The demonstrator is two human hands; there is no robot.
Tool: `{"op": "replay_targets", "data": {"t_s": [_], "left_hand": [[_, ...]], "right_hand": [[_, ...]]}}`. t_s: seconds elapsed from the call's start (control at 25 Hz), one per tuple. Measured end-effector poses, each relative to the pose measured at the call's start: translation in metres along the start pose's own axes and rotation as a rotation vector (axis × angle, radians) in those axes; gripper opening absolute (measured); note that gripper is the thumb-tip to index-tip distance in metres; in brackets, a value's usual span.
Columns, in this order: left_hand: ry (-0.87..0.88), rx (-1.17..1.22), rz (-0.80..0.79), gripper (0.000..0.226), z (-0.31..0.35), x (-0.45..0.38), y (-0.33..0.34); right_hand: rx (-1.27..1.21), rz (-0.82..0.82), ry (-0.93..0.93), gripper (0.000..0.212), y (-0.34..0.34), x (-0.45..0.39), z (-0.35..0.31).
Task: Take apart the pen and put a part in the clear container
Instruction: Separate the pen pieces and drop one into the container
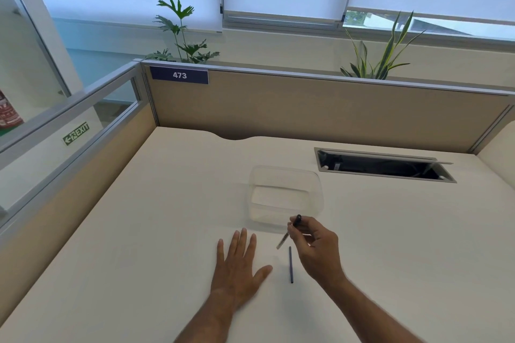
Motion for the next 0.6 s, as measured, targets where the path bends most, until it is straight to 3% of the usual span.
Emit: {"op": "replay_targets", "data": {"t_s": [0.12,0.28,0.6], "left_hand": [[0.001,-0.011,0.009,0.091,0.0,0.0,0.001],[0.019,0.01,0.033,0.091,0.001,0.002,-0.003],[0.027,0.01,0.048,0.088,0.002,0.003,-0.007]], "right_hand": [[0.028,0.002,-0.067,0.025,0.002,0.002,-0.002],[0.124,-0.127,-0.034,0.017,0.018,0.007,0.008],[0.111,-0.035,-0.05,0.021,0.007,0.007,0.007]]}}
Point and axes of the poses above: each hand's wrist, its own x-axis away from the middle knuckle, its own y-axis out of the palm, z = x × y, the point moved 8 cm from there along -x, towards the middle knuckle, and after that the axes turned 5 degrees about -z, right-handed, at the moved point
